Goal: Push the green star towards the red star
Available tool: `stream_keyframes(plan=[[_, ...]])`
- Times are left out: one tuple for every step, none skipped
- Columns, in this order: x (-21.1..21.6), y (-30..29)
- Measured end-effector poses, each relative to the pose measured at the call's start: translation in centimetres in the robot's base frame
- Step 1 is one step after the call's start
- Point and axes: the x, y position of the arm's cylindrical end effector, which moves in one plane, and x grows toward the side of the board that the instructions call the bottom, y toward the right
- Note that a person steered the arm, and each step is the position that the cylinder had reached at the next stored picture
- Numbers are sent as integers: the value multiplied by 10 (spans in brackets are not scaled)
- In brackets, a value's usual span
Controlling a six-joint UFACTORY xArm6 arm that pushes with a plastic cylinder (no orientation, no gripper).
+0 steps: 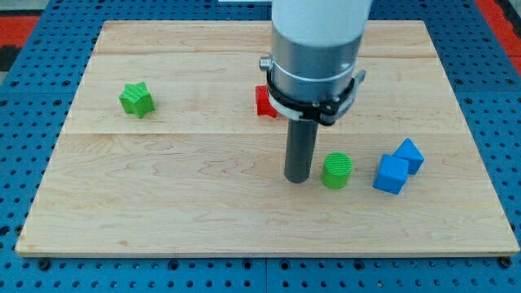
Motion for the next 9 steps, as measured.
stream_keyframes(plan=[[14,24],[26,-19],[10,-123],[-50,-209],[-105,-291],[-131,-302],[-121,-250],[-136,-218],[-142,-209]])
